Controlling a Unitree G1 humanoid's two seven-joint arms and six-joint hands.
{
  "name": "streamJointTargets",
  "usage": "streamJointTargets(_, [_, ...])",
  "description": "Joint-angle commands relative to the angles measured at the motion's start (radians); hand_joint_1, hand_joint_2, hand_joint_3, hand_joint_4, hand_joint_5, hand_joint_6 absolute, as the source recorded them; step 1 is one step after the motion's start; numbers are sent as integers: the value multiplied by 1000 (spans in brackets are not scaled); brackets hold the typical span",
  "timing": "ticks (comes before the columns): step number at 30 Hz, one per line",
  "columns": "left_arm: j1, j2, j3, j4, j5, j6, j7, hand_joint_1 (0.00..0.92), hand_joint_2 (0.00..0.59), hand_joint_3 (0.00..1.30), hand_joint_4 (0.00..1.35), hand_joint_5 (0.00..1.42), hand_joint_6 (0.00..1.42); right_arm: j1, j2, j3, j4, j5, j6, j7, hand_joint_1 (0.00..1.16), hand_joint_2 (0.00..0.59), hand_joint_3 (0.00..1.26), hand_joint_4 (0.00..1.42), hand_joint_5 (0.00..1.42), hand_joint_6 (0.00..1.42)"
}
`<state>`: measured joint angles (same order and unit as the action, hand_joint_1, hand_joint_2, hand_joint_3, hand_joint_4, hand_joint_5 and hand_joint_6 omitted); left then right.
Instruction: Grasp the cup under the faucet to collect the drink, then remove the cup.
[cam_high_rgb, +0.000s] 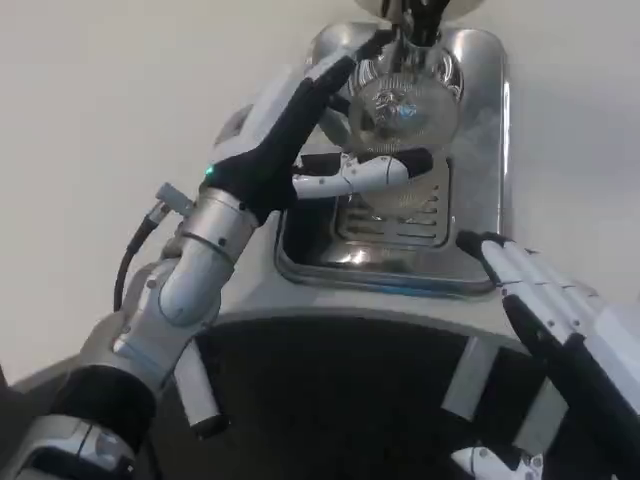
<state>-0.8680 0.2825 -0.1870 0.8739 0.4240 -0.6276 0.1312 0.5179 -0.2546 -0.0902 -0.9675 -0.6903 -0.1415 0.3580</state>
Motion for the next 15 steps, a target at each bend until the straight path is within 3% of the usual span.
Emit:
streamJointTargets(1, [55,26,12,-72,-19,12,-17,273,17,5,0,227,233,-20,-12,8,25,10,7,8,592,326,25,0,30,110])
streamJointTargets(8, [150,29,77,-244,-105,75,-48,117,5,0,0,146,131,-48,-27,14,50,18,14,1,599,323,24,0,26,110])
streamJointTargets(9, [182,13,111,-299,-155,92,-45,29,26,0,0,121,100,-44,-27,14,50,19,13,-2,600,322,23,0,26,110])
streamJointTargets(10, [209,0,139,-351,-197,108,-46,6,44,0,0,107,80,-37,-26,14,48,21,11,-5,601,322,23,0,26,110])
streamJointTargets(15, [276,-26,197,-525,-309,191,-87,0,121,0,0,47,26,0,-22,19,26,21,-3,-13,603,321,25,0,26,110])
